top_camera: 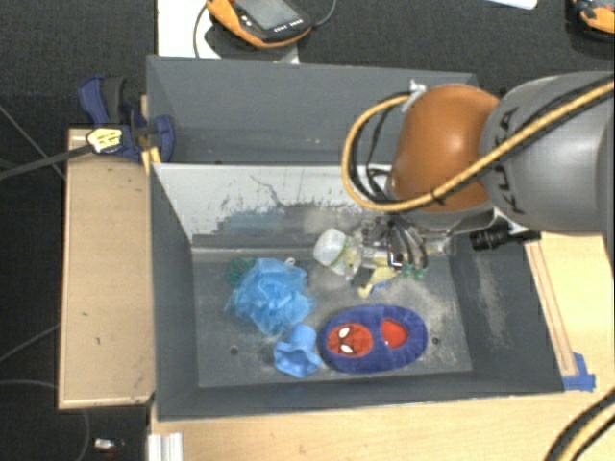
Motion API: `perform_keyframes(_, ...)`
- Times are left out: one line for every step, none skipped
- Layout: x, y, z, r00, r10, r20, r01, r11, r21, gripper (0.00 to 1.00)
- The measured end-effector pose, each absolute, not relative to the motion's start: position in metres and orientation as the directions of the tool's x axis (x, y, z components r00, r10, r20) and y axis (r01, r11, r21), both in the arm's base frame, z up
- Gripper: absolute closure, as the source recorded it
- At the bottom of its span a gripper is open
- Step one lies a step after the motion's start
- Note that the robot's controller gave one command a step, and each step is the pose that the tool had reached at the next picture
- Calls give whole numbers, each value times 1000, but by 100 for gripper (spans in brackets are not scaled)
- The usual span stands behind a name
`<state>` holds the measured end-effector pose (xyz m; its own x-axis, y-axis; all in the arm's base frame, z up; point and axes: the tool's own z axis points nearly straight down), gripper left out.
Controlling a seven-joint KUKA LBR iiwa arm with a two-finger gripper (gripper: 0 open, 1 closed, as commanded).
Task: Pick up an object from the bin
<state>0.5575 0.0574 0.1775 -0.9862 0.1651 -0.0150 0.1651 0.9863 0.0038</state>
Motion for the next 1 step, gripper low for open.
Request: perform_keyframes(558, 57, 199, -987, 163, -15, 163, 987, 4, 100)
